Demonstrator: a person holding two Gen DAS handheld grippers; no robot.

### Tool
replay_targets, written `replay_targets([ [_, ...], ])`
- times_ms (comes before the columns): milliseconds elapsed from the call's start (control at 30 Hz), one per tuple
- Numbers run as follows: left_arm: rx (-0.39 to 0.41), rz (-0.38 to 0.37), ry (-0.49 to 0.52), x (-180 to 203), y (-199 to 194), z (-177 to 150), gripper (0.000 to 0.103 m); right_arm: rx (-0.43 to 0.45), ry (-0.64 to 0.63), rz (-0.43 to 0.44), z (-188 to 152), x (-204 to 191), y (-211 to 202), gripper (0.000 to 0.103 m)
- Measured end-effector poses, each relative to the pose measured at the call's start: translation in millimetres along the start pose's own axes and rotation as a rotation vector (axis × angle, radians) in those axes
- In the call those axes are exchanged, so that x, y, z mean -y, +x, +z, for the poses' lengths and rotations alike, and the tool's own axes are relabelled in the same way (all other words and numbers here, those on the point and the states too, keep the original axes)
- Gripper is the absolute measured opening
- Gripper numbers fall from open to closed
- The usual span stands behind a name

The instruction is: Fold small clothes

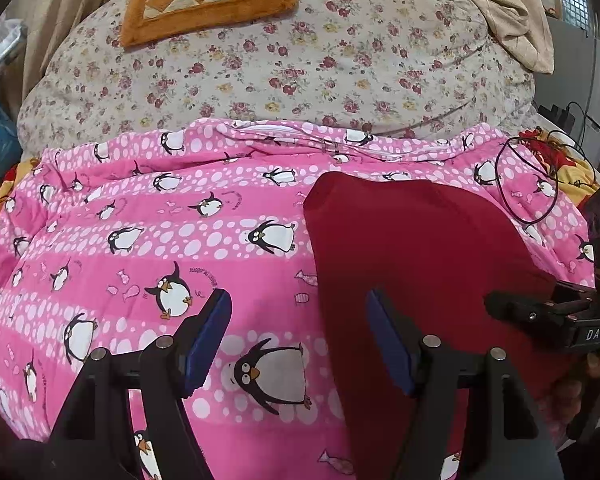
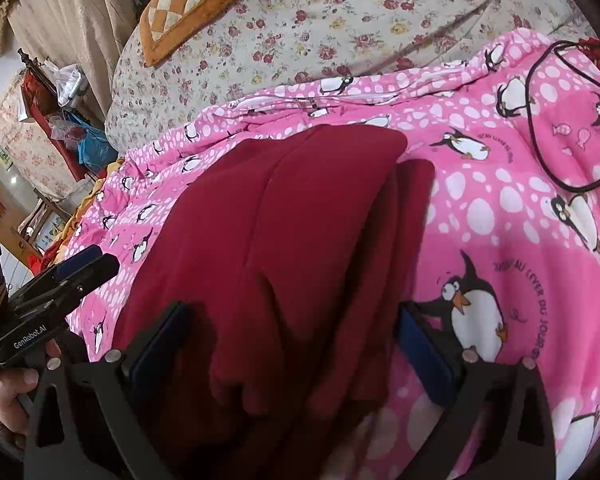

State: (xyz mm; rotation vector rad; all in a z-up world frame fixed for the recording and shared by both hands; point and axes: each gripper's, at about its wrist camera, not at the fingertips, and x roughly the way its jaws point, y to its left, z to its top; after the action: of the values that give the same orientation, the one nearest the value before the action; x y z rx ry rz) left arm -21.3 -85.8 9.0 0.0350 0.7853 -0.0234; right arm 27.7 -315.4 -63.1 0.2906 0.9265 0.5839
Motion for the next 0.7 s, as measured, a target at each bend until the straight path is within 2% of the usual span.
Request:
replay_targets([
  [67,-0.007,-0.006,0.001,1,3,-1,0.061,-0.001,0.0,-0.001,0,0,0,0.102],
  [133,-0.017,-0.055,-0.023,-2,8,0,0.061,-0.005,0.0,-0.001,0,0,0,0.102],
  [200,-0.063,-0.188,-0.114,-13,22,2,0.061,-0.017,0.008,0.006,1,2,1,0.102],
  [267,-0.138,-0.367,-0.232,-27,48,2,0.061,-0.019,0.033,0.026,3,5,1,0.102],
  [333,-0.183,-0.505,-0.303,-34,68,2,0.061,-0.004,0.058,0.044,4,10,-1,0.095],
  [367,-0.2,-0.579,-0.348,-39,80,2,0.064,0.009,0.07,0.047,4,13,-2,0.091],
  [433,-0.191,-0.628,-0.365,-42,87,4,0.067,0.04,0.104,0.074,5,21,-4,0.081],
  [500,-0.188,-0.684,-0.357,-40,92,9,0.073,0.056,0.129,0.094,7,28,-4,0.078],
  [567,-0.188,-0.72,-0.366,-38,97,12,0.075,0.059,0.122,0.114,8,27,-3,0.078],
  [700,-0.169,-0.739,-0.364,-39,97,14,0.074,0.052,0.093,0.135,8,24,0,0.077],
])
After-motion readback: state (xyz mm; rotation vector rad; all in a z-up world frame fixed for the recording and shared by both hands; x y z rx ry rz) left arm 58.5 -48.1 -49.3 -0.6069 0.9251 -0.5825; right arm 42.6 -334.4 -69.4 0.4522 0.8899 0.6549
